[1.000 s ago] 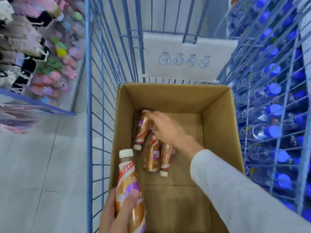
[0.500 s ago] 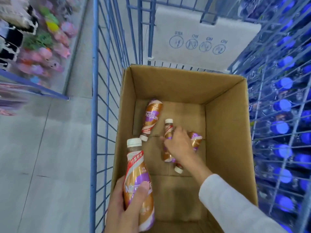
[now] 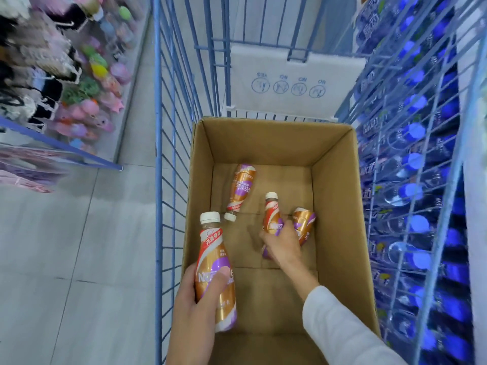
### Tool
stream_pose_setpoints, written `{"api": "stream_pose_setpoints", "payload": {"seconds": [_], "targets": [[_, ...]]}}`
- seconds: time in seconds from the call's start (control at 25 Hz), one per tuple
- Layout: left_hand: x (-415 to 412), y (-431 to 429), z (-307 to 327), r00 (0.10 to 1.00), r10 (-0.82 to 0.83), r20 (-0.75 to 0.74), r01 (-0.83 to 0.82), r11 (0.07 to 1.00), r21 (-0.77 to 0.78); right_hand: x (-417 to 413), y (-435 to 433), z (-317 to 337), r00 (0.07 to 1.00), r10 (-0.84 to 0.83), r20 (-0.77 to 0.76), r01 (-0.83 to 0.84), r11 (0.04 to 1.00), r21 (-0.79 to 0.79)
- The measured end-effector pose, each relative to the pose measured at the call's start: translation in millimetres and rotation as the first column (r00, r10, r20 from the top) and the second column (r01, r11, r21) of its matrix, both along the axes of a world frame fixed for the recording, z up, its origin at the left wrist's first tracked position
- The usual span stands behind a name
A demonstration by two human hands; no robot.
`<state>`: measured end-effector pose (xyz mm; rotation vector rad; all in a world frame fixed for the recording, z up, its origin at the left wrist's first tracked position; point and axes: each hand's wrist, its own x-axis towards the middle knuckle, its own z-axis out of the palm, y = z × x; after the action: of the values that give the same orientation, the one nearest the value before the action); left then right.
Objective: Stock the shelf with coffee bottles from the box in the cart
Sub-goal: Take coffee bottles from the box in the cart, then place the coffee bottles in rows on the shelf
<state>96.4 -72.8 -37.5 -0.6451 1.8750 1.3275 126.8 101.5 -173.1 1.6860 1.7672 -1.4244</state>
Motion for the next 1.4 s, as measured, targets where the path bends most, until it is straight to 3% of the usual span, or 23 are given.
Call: {"api": "stream_pose_setpoints", "payload": {"seconds": [0.12, 0.28, 0.44, 0.68, 0.88, 1.08, 1.4], "targets": [[6, -1, 41, 0.999, -0.016, -0.051, 0.017, 1.0, 0.021, 31, -13, 78, 0.954, -0.207, -0.218, 0.161, 0.964, -0.211], [26, -8, 106, 0.991, -0.046, -0.128, 0.06, 0.992, 0.107, 74, -33, 194, 0.88, -0.29, -0.376, 0.189, 0.94, -0.283], [48, -12, 179, 0.978, -0.099, -0.186, 0.143, 0.96, 0.239, 120, -47, 300, 0.802, -0.322, -0.503, 0.213, 0.941, -0.262], [88, -28, 253, 0.907, -0.269, -0.323, 0.386, 0.837, 0.388, 185, -86, 393, 0.651, -0.393, -0.649, 0.402, 0.904, -0.145], [134, -51, 290, 0.795, -0.463, -0.391, 0.605, 0.648, 0.463, 255, -154, 436, 0.503, -0.469, -0.726, 0.596, 0.797, -0.102], [208, -58, 325, 0.628, -0.648, -0.431, 0.766, 0.415, 0.491, 342, -213, 475, 0.367, -0.507, -0.78, 0.764, 0.643, -0.059], [376, -54, 368, 0.287, -0.85, -0.442, 0.853, 0.016, 0.522, 508, -293, 516, 0.151, -0.518, -0.842, 0.97, 0.241, 0.025]]}}
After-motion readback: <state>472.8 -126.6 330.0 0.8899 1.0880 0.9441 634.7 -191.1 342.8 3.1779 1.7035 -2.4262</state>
